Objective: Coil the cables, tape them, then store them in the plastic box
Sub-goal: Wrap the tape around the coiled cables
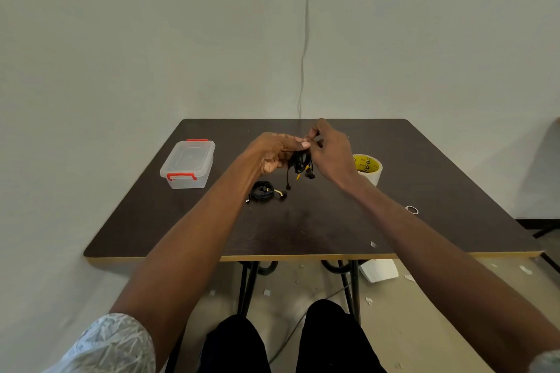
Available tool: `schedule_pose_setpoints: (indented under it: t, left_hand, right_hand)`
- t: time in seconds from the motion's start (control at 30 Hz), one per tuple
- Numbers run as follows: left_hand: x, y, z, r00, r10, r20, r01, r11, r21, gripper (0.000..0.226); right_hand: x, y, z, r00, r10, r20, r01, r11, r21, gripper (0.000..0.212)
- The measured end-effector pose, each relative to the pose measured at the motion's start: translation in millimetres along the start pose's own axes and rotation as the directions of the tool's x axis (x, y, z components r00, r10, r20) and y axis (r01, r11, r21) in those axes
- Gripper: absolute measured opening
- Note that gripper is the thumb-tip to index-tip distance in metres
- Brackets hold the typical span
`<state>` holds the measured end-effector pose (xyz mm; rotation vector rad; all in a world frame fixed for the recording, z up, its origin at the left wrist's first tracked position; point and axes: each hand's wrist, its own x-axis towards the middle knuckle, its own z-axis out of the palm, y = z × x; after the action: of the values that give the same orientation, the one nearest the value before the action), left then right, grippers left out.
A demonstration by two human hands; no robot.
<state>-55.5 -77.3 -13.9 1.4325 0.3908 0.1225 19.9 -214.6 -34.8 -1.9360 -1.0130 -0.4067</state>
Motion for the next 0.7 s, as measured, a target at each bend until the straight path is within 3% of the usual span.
schedule_pose_setpoints:
  t: [0.37, 0.7]
  left_hand:
    - [-4.2, 2.7, 7.5, 0.986, 0.137, -0.099, -0.129, 0.988, 0.083, 0.015]
    - [-0.1, 6.9, 1.4, 0.996, -0.087, -0.03, 0.084, 0.992, -0.094, 0.013]
  right_hand:
    - [8.2, -5.7, -9.2, 0.995, 0.103, -0.011, -0.1, 0.983, 0.153, 0.016]
    - [1.9, -5.5, -1.1, 0.999, -0.035, 0.001, 0.035, 0.999, 0.006, 0.012]
